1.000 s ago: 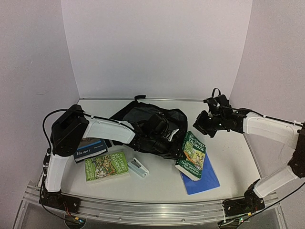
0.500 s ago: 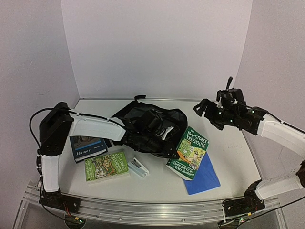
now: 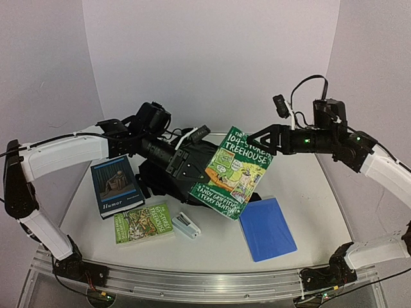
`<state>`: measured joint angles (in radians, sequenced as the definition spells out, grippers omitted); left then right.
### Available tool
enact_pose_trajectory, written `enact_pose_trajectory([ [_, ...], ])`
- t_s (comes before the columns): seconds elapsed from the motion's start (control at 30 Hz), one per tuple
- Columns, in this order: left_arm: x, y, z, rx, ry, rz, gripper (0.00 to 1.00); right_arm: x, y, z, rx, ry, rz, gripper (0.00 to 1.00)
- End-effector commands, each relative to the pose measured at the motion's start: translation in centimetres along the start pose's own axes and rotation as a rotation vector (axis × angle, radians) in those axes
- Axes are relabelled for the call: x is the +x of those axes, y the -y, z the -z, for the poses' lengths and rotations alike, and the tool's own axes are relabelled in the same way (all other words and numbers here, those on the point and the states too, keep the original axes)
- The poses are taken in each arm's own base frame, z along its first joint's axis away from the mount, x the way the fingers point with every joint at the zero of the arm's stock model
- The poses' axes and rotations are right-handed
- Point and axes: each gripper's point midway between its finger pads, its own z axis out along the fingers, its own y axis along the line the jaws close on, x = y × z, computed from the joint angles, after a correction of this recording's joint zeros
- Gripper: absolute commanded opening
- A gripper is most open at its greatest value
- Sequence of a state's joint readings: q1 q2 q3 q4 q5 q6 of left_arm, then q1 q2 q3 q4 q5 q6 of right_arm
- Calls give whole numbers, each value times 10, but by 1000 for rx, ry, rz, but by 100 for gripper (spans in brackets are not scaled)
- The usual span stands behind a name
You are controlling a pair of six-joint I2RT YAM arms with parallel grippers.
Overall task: Pack the student bag
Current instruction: Pick up the book from the center of the board.
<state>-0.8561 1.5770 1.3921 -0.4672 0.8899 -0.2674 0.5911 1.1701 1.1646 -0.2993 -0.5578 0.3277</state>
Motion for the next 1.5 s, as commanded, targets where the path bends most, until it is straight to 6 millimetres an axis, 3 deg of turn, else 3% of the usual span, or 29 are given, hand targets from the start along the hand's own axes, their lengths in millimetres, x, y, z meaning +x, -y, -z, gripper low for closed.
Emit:
enact_pose_trajectory([
  [0.0, 8, 45, 14, 143, -67, -104, 0, 9, -34, -14, -229, -113, 54, 98],
  [0.2, 14, 58, 22, 179, -79, -131, 0, 31, -34, -32, -316, -245, 21, 98],
  [0.37, 17, 58, 23, 177, -110, -126, 0, 41, -44, -29, -396, -285, 14, 95],
  [0.77, 16, 54, 19, 184, -147, -137, 0, 54, -69, -15, -542, -327, 23, 38],
  [1.0, 8, 33, 16, 96, -115, -129, 0, 48, -74, -6, -534, -293, 53, 3],
  [1.07, 1, 25, 18, 41, -76, -129, 2, 40, -68, -7, -462, -252, 59, 0],
  [1.13, -8, 10, 24, -53, -16, -120, 18, 27, -54, -9, -338, -187, 37, 0],
  [1.23, -26, -19, 45, -208, 104, -78, 56, 8, -33, -10, -174, -83, -41, 0],
  [1.33, -41, -50, 78, -309, 232, 14, 77, -8, -14, -8, -62, 24, -154, 0],
  [1.47, -48, -95, 115, -412, 330, 154, 92, -29, 13, 1, 88, 174, -303, 0],
])
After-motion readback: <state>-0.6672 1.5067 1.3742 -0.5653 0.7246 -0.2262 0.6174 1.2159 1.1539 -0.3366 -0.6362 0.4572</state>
